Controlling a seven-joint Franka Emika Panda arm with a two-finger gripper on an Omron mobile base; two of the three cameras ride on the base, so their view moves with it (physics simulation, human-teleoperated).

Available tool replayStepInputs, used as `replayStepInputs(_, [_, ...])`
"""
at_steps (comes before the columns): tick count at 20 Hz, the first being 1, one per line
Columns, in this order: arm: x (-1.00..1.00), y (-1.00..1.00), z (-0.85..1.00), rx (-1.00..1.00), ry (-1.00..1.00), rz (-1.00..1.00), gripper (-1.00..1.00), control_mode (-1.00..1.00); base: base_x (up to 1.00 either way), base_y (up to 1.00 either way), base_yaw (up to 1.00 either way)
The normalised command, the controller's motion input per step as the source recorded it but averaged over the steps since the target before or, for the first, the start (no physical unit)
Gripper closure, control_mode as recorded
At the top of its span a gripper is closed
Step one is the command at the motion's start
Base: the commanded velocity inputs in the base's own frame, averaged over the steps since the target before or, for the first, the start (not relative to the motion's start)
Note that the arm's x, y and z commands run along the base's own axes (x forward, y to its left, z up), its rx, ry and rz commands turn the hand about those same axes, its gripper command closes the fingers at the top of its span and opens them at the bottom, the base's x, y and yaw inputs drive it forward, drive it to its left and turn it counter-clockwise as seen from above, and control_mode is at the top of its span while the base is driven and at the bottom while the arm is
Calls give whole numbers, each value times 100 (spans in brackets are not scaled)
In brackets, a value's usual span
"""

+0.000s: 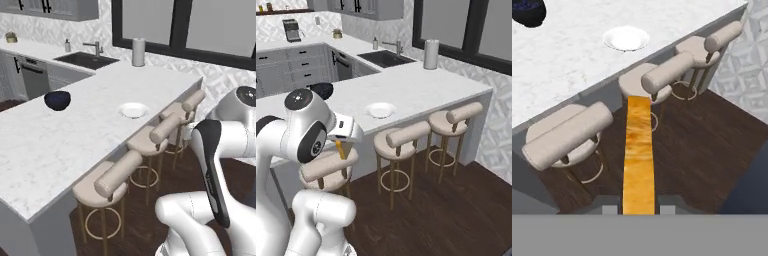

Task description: Start the toaster. Once the lever pops up, take the bread to the plate on the dining counter.

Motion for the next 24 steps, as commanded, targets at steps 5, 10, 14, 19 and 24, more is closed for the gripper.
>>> replayStepInputs(5, [0,0,0,0,0,0,100,100,30,-100,60])
replayStepInputs(10, [0,0,0,0,0,0,100,100,53,-100,48])
replayStepInputs(14, [0,0,0,0,0,0,100,100,34,-100,48])
replayStepInputs(19, [0,0,0,0,0,0,100,100,18,-85,52])
replayStepInputs(24, [0,0,0,0,0,0,100,100,49,-53,42])
